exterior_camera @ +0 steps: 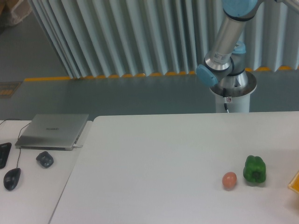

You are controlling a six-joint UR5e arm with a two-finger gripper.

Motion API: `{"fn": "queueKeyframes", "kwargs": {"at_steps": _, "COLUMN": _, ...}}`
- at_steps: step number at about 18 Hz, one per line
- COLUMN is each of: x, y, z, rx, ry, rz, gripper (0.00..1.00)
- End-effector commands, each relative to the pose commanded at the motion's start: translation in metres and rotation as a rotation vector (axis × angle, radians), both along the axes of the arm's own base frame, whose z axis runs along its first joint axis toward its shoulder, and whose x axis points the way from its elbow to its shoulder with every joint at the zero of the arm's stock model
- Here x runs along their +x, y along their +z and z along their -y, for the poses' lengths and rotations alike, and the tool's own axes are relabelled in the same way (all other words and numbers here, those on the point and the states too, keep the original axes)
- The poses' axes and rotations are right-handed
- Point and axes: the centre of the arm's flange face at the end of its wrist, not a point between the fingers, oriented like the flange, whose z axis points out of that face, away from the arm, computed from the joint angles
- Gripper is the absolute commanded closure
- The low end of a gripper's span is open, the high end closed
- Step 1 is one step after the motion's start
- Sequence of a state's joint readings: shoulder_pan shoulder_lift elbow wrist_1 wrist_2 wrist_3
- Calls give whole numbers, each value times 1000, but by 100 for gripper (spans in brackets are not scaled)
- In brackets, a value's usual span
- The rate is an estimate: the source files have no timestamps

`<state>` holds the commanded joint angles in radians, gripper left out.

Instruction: Place the red pepper on the table

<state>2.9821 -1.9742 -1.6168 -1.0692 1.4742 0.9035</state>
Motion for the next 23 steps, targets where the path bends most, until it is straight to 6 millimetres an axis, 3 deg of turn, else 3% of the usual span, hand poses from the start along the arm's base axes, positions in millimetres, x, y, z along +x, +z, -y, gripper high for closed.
{"fn": "queueKeyframes", "kwargs": {"at_steps": 4, "x": 0, "y": 5, "z": 2, "rx": 1, "ry": -2, "rz": -8, "gripper": 39}}
{"fn": "queueKeyframes", "kwargs": {"at_steps": 7, "x": 2, "y": 6, "z": 1, "rx": -1, "ry": -4, "rz": -7, "gripper": 53}}
{"fn": "queueKeyframes", "kwargs": {"at_steps": 13, "x": 3, "y": 10, "z": -4, "rx": -1, "ry": -6, "rz": -10, "gripper": 53}}
{"fn": "queueKeyframes", "kwargs": {"at_steps": 14, "x": 3, "y": 10, "z": -2, "rx": 0, "ry": -8, "rz": -10, "gripper": 48}}
{"fn": "queueKeyframes", "kwargs": {"at_steps": 15, "x": 0, "y": 12, "z": 1, "rx": 3, "ry": -2, "rz": -17, "gripper": 23}}
{"fn": "queueKeyframes", "kwargs": {"at_steps": 17, "x": -4, "y": 14, "z": 2, "rx": 5, "ry": 0, "rz": -25, "gripper": 1}}
{"fn": "queueKeyframes", "kwargs": {"at_steps": 20, "x": -15, "y": 34, "z": 3, "rx": 10, "ry": 9, "rz": -63, "gripper": 0}}
{"fn": "queueKeyframes", "kwargs": {"at_steps": 23, "x": -15, "y": 33, "z": 1, "rx": 7, "ry": 9, "rz": -62, "gripper": 0}}
